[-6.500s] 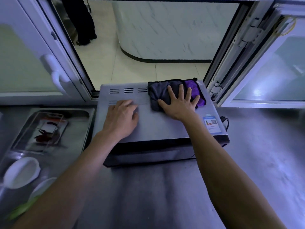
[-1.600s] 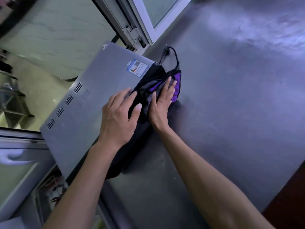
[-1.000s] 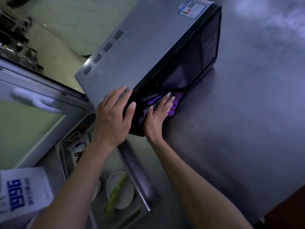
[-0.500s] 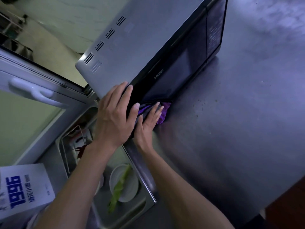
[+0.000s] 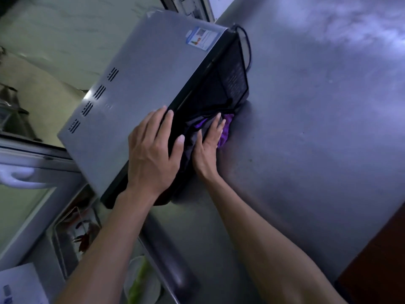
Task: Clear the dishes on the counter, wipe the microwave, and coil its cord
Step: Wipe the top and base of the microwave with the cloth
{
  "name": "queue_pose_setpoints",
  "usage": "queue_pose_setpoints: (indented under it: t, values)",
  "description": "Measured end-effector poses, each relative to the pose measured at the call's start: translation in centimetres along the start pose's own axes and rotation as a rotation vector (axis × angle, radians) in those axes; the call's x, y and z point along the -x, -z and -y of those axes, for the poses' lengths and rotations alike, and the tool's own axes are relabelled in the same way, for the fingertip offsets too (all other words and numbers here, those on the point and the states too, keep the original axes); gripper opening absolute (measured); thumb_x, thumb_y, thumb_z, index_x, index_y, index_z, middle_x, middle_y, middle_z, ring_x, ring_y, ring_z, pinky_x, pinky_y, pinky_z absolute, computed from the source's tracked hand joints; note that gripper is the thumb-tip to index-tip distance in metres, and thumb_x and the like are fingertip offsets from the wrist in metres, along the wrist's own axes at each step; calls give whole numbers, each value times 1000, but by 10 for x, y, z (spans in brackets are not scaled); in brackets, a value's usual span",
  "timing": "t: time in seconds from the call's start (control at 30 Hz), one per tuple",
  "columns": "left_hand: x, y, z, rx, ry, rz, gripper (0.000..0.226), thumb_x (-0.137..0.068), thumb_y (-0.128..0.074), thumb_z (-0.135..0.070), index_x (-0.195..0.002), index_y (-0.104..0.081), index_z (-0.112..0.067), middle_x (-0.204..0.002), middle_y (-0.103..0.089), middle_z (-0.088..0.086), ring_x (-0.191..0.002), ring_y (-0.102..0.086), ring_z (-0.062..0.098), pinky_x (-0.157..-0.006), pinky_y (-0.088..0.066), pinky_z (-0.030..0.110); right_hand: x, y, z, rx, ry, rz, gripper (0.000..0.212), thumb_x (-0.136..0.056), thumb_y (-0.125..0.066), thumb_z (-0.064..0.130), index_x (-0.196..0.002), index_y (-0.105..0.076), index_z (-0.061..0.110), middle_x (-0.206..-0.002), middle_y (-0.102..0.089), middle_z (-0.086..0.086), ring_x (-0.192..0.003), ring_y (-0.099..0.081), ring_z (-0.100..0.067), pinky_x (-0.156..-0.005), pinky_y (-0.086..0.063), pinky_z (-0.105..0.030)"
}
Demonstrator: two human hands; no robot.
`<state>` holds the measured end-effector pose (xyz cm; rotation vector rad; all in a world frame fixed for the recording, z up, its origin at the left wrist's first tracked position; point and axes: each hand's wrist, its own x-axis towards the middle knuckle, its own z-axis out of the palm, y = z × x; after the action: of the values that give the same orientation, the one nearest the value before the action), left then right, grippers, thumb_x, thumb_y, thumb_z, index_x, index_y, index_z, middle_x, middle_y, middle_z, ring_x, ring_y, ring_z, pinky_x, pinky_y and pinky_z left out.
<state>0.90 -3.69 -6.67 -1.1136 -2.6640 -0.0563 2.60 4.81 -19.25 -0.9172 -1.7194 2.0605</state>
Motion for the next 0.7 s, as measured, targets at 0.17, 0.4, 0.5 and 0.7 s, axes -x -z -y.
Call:
queue_pose_setpoints:
  t: [0.17, 0.4, 0.5, 0.7]
  values:
    - [-45, -13, -35, 36, -6, -51, 48, -101, -45, -36, -139, -53, -8, -148, -48, 11, -138, -42, 29, -111, -35, 47, -64, 53, 34, 50, 83, 3, 69, -107, -37, 32, -159, 5, 18, -166, 18, -3, -151, 21, -13, -124, 7, -35]
    - [-52, -31, -73, 269, -82, -319, 26, -97, -54, -8, -119, -69, -4, -129, -63, 9, -118, -58, 27, -98, -46, 45, -91, 90, 48, 67, 144, 62, 80, -100, -56, 31, -160, -4, 29, -168, 9, -1, -150, 13, 0, -116, -4, -13]
    - [-32, -44, -93, 397, 2, -327, 25, -95, -55, -1, -116, -70, -1, -123, -66, 9, -112, -61, 26, -96, -49, 43, -95, 101, 50, 90, 129, 67, 83, -93, -62, 37, -157, -10, 42, -168, -1, 1, -152, 1, -3, -121, -18, -30]
    - [-26, -66, -104, 534, 463, -86, 46, -92, -61, -9, -138, -55, -8, -142, -54, 10, -133, -48, 22, -113, -38, 36, -101, 119, 48, 103, 184, 66, 82, -86, -71, 35, -154, -27, 41, -164, -24, 7, -149, -10, 6, -118, -19, -15]
